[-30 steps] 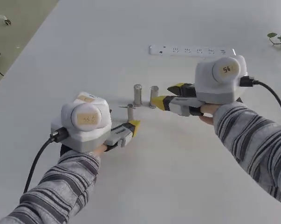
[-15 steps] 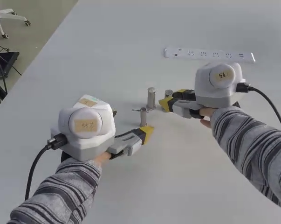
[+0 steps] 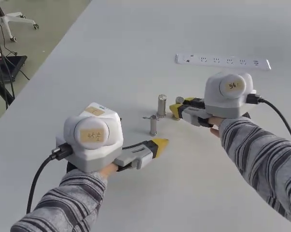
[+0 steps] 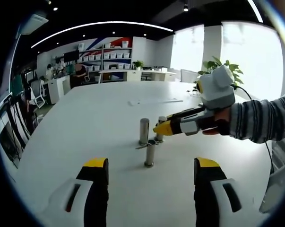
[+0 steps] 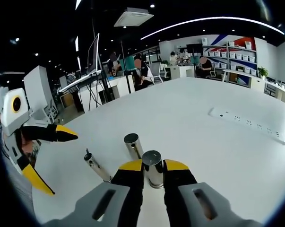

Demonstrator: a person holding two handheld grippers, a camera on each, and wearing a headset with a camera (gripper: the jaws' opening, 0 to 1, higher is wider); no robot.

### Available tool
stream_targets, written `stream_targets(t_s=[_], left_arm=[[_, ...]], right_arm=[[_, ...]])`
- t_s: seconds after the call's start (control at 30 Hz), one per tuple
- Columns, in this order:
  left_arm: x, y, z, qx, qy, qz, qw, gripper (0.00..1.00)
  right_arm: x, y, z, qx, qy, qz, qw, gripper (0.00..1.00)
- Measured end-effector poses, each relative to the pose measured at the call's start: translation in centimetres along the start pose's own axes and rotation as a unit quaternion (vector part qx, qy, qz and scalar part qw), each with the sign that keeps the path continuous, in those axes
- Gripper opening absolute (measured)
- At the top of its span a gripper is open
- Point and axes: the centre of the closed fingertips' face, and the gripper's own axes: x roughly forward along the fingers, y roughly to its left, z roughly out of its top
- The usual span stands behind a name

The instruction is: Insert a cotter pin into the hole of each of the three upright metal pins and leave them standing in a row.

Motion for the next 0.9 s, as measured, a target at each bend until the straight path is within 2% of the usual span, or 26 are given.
stream_targets(t_s=[0.1,0.17,0.33,0.4,0.47,0.63,0.67,0.9], left_arm=[[-0.2,-0.1,0.2,-0.009,-0.008,-0.003,0.9999,0.76],[-0.3,-0.1,0.2,-0.006,-0.006,-0.001,1.0,0.78],[-0.6,-0.4,0.6,0.004,-0.012,-0.006,0.9999,0.81],[-0.8,-0.5,0.8,0.015,-0.019,-0.008,0.9997,0.81],[-0.9,-0.5,0.8,0.019,-0.017,-0.007,0.9997,0.83],[-1.2,-0.7,0.9,0.012,-0.02,-0.012,0.9997,0.87],[-1.3,-0.9,0.9,0.013,-0.02,-0.017,0.9996,0.88],[-1.8,-1.7,0.7,0.029,-0.015,-0.025,0.9992,0.91]], right_arm=[[-0.1,0.0,0.2,-0.012,0.001,-0.009,0.9999,0.09],[-0.3,0.0,0.2,0.005,0.005,-0.015,0.9999,0.08],[-0.2,-0.3,-0.2,-0.009,0.003,-0.032,0.9994,0.08],[-0.7,-0.3,0.0,-0.008,0.0,-0.037,0.9993,0.08],[-1.2,-0.1,0.2,-0.015,-0.003,-0.041,0.999,0.08],[-2.6,0.3,0.3,-0.025,-0.004,-0.047,0.9986,0.08],[-2.7,-0.4,0.4,-0.027,-0.003,-0.049,0.9984,0.08],[-5.1,0.4,-0.8,-0.024,0.001,-0.06,0.9979,0.08]])
